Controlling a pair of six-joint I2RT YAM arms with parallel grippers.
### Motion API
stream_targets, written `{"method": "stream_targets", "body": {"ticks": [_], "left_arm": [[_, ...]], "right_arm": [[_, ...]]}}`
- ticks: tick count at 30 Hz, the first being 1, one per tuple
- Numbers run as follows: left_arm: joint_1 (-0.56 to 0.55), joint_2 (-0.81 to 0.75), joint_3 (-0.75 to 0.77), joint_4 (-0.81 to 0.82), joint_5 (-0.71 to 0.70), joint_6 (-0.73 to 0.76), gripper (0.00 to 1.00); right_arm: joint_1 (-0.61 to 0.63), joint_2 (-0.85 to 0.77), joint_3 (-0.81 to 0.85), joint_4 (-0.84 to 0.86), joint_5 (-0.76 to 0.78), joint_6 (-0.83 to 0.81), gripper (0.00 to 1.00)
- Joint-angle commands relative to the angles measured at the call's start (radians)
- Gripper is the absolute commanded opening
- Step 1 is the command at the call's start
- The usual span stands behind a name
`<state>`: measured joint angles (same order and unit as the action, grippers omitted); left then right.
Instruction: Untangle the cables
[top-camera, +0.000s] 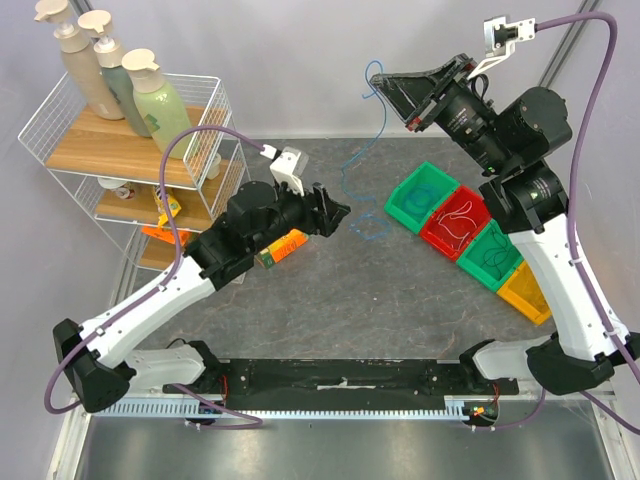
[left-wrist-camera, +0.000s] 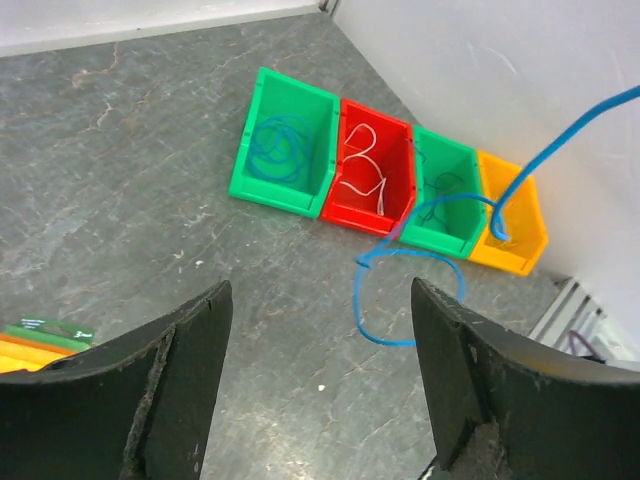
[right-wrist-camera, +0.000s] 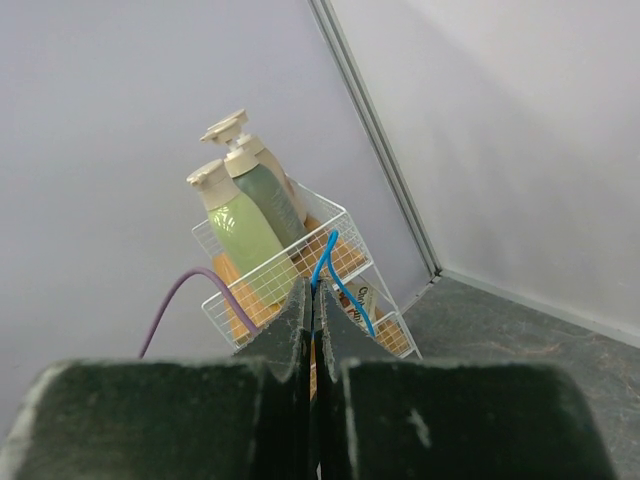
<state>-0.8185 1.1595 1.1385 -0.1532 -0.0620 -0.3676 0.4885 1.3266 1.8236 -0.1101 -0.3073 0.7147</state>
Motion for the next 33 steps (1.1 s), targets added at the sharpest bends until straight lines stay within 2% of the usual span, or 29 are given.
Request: {"method": "stream_targets", "body": {"ticks": [1, 10, 16, 21, 22, 23, 24, 26, 27, 29, 33], "left_arm": [[0.041, -0.014, -0.009, 0.07, 0.106, -0.158, 0.79], [0.099, 0.083, -0.008, 0.195, 0.307, -0.349, 0.8], [0.101, 0.135, -0.005, 0.21, 0.301, -0.413, 0.75], [0.099, 0.16, -0.04, 0.286, 0.278, -0.485, 0.76], [0.098, 0.173, -0.045, 0.311, 0.278, -0.491, 0.7], [0.101, 0.187, -0.04, 0.329, 0.287, -0.491, 0.56], [0.101, 0.209, -0.022, 0.33, 0.303, -0.491, 0.47], [0.099, 0.245, 0.018, 0.322, 0.365, -0.479, 0.35], [0.099, 0.255, 0.035, 0.304, 0.379, -0.472, 0.32], [0.099, 0.256, 0.038, 0.27, 0.381, -0.462, 0.36], [0.096, 0.243, 0.007, 0.288, 0.393, -0.459, 0.56]], "right_arm": [[-0.001, -0.024, 0.035, 0.033, 0.016, -0.003, 0.0], [-0.002, 0.014, 0.078, 0.023, 0.016, 0.009, 0.0], [-0.01, 0.037, 0.12, 0.007, -0.022, 0.006, 0.0], [-0.027, 0.043, 0.141, 0.003, -0.052, 0.006, 0.0], [-0.03, 0.042, 0.143, 0.003, -0.07, 0.008, 0.0], [-0.031, 0.042, 0.141, 0.0, -0.079, 0.009, 0.0], [-0.034, 0.039, 0.141, -0.003, -0.091, 0.009, 0.0], [-0.041, 0.025, 0.132, -0.01, -0.093, 0.0, 0.0], [-0.044, 0.02, 0.129, -0.008, -0.09, -0.009, 0.0], [-0.051, 0.014, 0.132, -0.014, -0.081, -0.026, 0.0], [-0.056, 0.006, 0.148, -0.016, -0.078, -0.037, 0.0]]}}
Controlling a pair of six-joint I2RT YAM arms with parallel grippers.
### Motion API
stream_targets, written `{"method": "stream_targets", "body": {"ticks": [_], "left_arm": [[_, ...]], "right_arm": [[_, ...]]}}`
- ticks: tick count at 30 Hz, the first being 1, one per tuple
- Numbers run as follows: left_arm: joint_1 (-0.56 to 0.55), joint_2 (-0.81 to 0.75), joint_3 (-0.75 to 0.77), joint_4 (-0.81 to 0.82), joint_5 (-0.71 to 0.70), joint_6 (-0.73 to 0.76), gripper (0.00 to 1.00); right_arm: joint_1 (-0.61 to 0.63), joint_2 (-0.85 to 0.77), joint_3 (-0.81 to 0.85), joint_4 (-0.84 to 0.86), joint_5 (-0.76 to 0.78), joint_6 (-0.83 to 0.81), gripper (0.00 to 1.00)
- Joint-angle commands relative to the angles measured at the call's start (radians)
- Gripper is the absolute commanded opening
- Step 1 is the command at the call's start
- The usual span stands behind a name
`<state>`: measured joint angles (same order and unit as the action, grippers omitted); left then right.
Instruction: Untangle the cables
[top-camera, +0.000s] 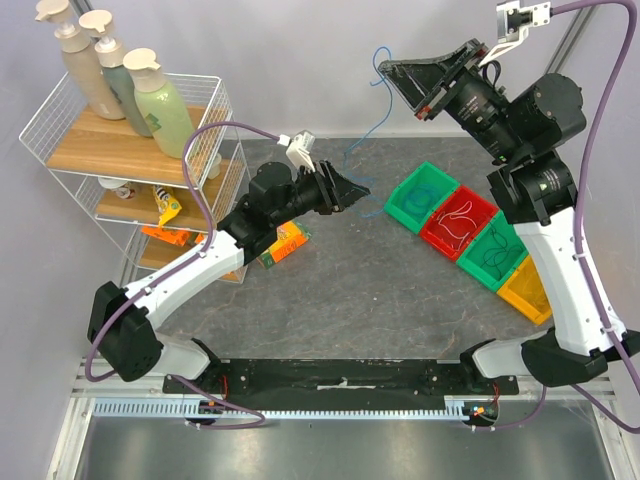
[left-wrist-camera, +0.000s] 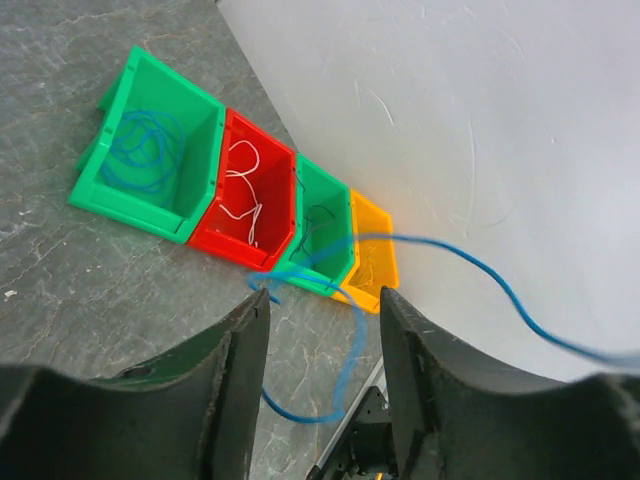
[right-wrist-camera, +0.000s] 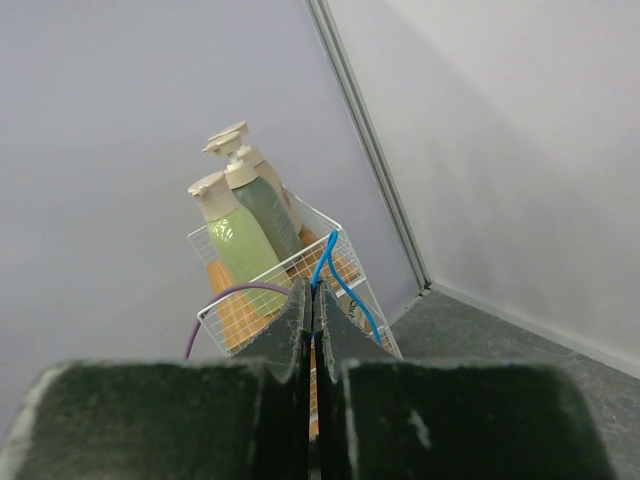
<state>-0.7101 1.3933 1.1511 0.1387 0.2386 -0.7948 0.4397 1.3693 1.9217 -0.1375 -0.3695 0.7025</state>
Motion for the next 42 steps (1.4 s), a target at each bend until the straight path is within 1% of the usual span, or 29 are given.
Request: {"method": "stream_targets", "body": {"ticks": [1, 3, 4, 8, 13, 20, 24, 27, 28, 29, 30, 31, 34, 35, 40, 41, 42], "left_arm": [[-0.011, 0.012, -0.004, -0.004, 0.097, -0.032, 0.58], [-0.011, 0.016, -0.002, -0.004, 0.103, -0.037, 0.64], [-0.011, 0.019, -0.002, -0.004, 0.103, -0.041, 0.65], [-0.011, 0.032, -0.004, -0.043, 0.094, -0.064, 0.64], [-0.011, 0.009, -0.02, -0.082, 0.064, -0.055, 0.69], [-0.012, -0.03, -0.065, -0.106, 0.041, -0.058, 0.66], [-0.014, -0.062, -0.071, -0.108, 0.03, -0.041, 0.72], [-0.014, -0.091, -0.047, -0.122, 0.03, -0.02, 0.73], [-0.014, -0.099, -0.038, -0.113, 0.044, -0.011, 0.72], [-0.014, -0.108, -0.027, -0.105, 0.051, -0.003, 0.66], [-0.014, -0.117, -0.021, -0.093, 0.059, 0.006, 0.58], [-0.014, -0.123, -0.018, -0.077, 0.06, 0.008, 0.54], [-0.015, -0.146, -0.016, -0.036, 0.057, 0.008, 0.53], [-0.014, -0.151, -0.016, -0.037, 0.047, 0.006, 0.55], [-0.015, -0.186, -0.017, -0.053, 0.004, 0.015, 0.71], [-0.012, -0.192, -0.014, -0.068, -0.013, 0.02, 0.77], [-0.012, -0.197, -0.011, -0.095, -0.031, 0.025, 0.78]], "right_arm": [[-0.009, -0.038, 0.051, 0.013, -0.014, -0.023, 0.0], [-0.007, -0.041, 0.049, 0.012, -0.014, -0.023, 0.0], [-0.009, -0.044, 0.049, 0.012, -0.014, -0.023, 0.0], [-0.009, -0.055, 0.04, 0.01, -0.016, -0.026, 0.0], [-0.009, -0.059, 0.034, 0.006, -0.009, -0.032, 0.0], [-0.013, -0.065, 0.042, -0.005, 0.003, -0.054, 0.0], [-0.013, -0.067, 0.039, -0.013, 0.001, -0.058, 0.0], [-0.013, -0.072, 0.031, -0.014, 0.001, -0.061, 0.0], [-0.013, -0.073, 0.028, -0.017, 0.0, -0.061, 0.0], [-0.015, -0.073, 0.025, -0.016, 0.001, -0.063, 0.0], [-0.013, -0.075, 0.022, -0.016, 0.0, -0.063, 0.0], [-0.013, -0.075, 0.02, -0.017, -0.002, -0.061, 0.0], [-0.015, -0.075, 0.013, -0.017, -0.006, -0.057, 0.0], [-0.013, -0.075, 0.011, -0.014, -0.006, -0.057, 0.0], [-0.013, -0.073, 0.008, -0.016, -0.006, -0.057, 0.0], [-0.013, -0.072, 0.005, -0.017, -0.006, -0.055, 0.0], [-0.013, -0.073, 0.005, -0.017, -0.008, -0.052, 0.0]]}}
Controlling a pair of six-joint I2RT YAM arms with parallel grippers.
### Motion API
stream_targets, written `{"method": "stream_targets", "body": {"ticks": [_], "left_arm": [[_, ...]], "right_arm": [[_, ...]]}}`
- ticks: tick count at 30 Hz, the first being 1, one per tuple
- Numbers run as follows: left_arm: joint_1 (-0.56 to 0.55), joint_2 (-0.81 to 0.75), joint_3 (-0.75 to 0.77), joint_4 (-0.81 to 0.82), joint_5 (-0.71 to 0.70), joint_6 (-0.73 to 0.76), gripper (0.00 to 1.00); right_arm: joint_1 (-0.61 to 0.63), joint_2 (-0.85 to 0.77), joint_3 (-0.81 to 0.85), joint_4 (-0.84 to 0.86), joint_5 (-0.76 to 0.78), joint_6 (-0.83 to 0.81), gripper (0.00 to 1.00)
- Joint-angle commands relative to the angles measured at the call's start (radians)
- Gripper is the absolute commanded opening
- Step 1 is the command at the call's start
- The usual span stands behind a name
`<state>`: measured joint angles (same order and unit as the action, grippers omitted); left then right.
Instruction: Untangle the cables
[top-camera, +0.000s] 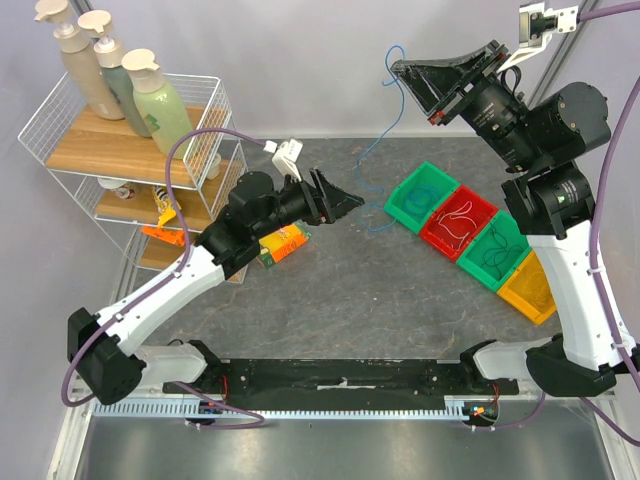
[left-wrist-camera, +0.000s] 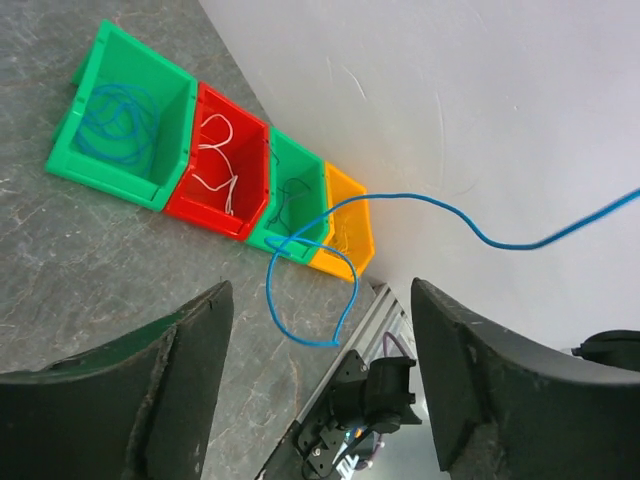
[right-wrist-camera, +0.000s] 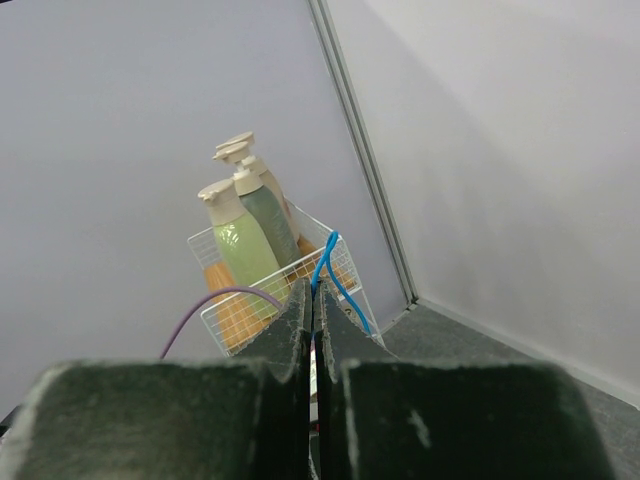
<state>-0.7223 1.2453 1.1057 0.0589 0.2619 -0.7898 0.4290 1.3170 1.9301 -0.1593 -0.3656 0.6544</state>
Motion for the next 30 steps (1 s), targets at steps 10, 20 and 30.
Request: {"method": "stream_targets", "body": {"ticks": [10, 20, 30], "left_arm": [[0.009, 0.063, 0.078, -0.146, -0.004, -0.058, 0.84], [0.027, 0.123, 0.082, -0.136, 0.034, -0.117, 0.62], [0.032, 0.134, 0.057, -0.258, 0.008, 0.03, 0.07]], "right_arm": [[-0.004, -0.006, 0.009, 0.006, -0.013, 0.005, 0.0], [-0.004, -0.002, 0.0, 0.018, -0.021, 0.027, 0.0], [-0.004, -0.036, 0.004, 0.004, 0.056, -0.036, 0.0]]}}
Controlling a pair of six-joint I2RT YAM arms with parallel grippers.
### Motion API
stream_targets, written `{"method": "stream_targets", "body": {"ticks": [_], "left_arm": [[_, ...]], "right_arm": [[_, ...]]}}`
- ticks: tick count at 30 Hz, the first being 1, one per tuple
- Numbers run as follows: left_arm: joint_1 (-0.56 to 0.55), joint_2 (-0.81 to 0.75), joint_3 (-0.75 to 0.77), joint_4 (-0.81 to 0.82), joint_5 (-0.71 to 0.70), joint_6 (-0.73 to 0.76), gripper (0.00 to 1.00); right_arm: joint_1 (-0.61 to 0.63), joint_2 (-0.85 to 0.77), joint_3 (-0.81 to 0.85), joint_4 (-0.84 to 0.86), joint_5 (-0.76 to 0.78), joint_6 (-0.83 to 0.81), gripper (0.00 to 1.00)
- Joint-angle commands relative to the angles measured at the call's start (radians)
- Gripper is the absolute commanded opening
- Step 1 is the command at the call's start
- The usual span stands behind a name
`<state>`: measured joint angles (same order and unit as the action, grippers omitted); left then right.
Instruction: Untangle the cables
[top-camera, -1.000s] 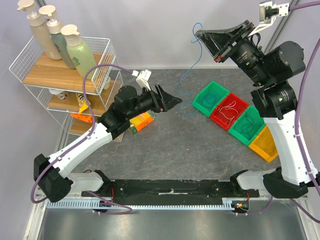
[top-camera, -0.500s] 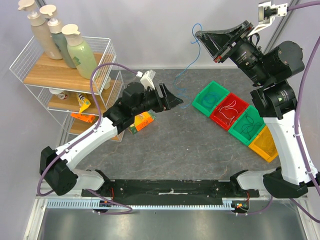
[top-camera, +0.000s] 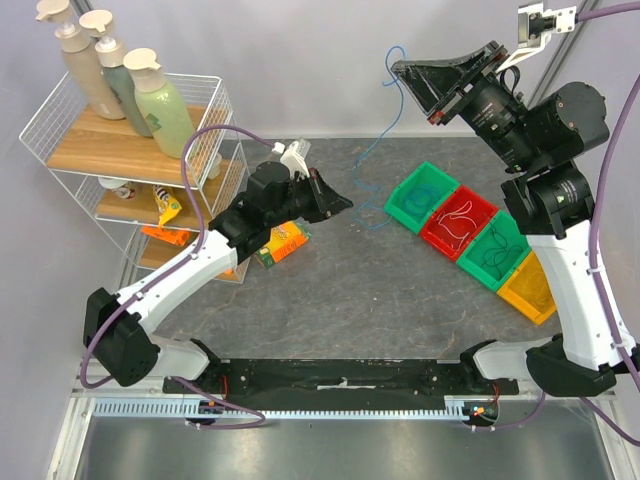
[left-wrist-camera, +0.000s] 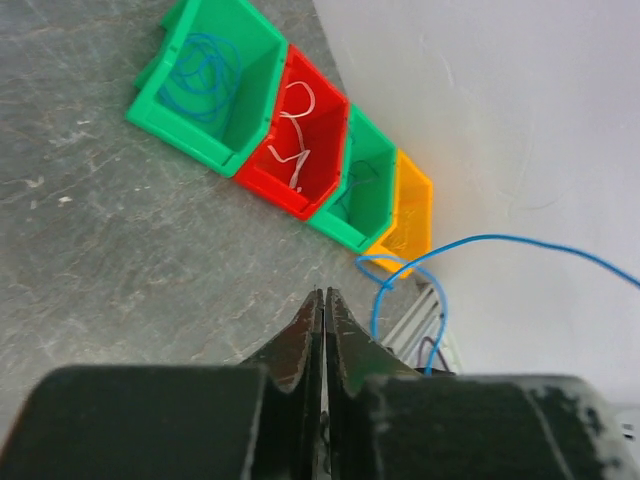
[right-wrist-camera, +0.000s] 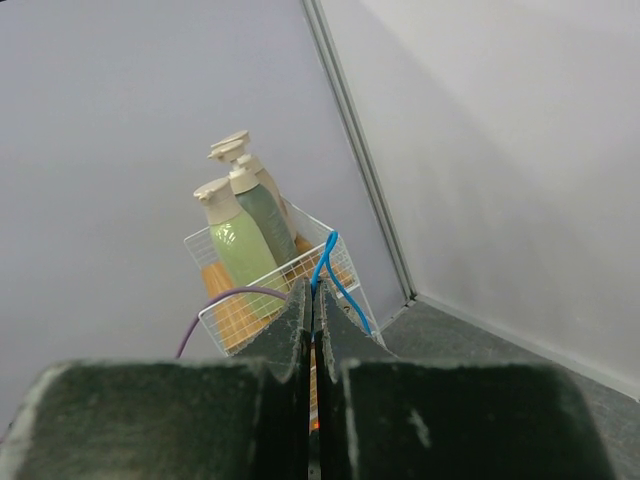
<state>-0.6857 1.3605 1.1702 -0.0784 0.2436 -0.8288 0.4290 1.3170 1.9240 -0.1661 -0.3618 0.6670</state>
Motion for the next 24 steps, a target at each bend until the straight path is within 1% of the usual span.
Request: {"method": "stream_targets", "body": {"ticks": [1, 3, 5, 6, 7, 9, 11, 13, 14, 19, 22, 24], "left_arm": [[-0.005, 0.011, -0.021, -0.147, 0.01, 0.101, 0.06], [-0.005, -0.023, -0.062, -0.162, -0.007, 0.152, 0.05], [-0.006, -0.063, -0.099, -0.135, 0.002, 0.16, 0.05], [-0.005, -0.075, -0.116, -0.094, 0.038, 0.16, 0.07], [-0.006, -0.086, -0.124, -0.055, 0.072, 0.149, 0.13], [-0.006, -0.089, -0.116, -0.005, 0.13, 0.131, 0.41], [-0.008, -0.092, -0.106, 0.032, 0.141, 0.112, 0.64], [-0.006, -0.101, -0.106, 0.106, 0.155, 0.088, 0.92], [-0.006, -0.106, -0.107, 0.145, 0.164, 0.07, 0.94], [-0.006, -0.072, -0.09, 0.285, 0.2, -0.064, 0.95], [-0.009, -0.035, -0.069, 0.322, 0.224, -0.105, 0.96], [-0.012, -0.008, -0.052, 0.307, 0.226, -0.112, 0.96]], "right_arm": [[-0.006, -0.044, 0.015, 0.002, 0.078, -0.075, 0.0], [-0.004, -0.058, 0.027, -0.022, 0.133, -0.121, 0.0], [-0.004, -0.059, 0.036, -0.029, 0.152, -0.136, 0.0], [-0.004, -0.058, 0.041, -0.033, 0.147, -0.136, 0.0], [-0.004, -0.053, 0.043, -0.035, 0.141, -0.132, 0.0], [-0.006, -0.048, 0.043, -0.038, 0.127, -0.126, 0.0], [-0.004, -0.048, 0.038, -0.044, 0.124, -0.124, 0.0], [-0.004, -0.047, 0.035, -0.041, 0.121, -0.124, 0.0], [-0.006, -0.045, 0.038, -0.042, 0.116, -0.121, 0.0], [-0.004, -0.038, 0.036, -0.039, 0.1, -0.104, 0.0], [-0.006, -0.038, 0.029, -0.038, 0.095, -0.096, 0.0], [-0.006, -0.039, 0.024, -0.035, 0.093, -0.096, 0.0]]}}
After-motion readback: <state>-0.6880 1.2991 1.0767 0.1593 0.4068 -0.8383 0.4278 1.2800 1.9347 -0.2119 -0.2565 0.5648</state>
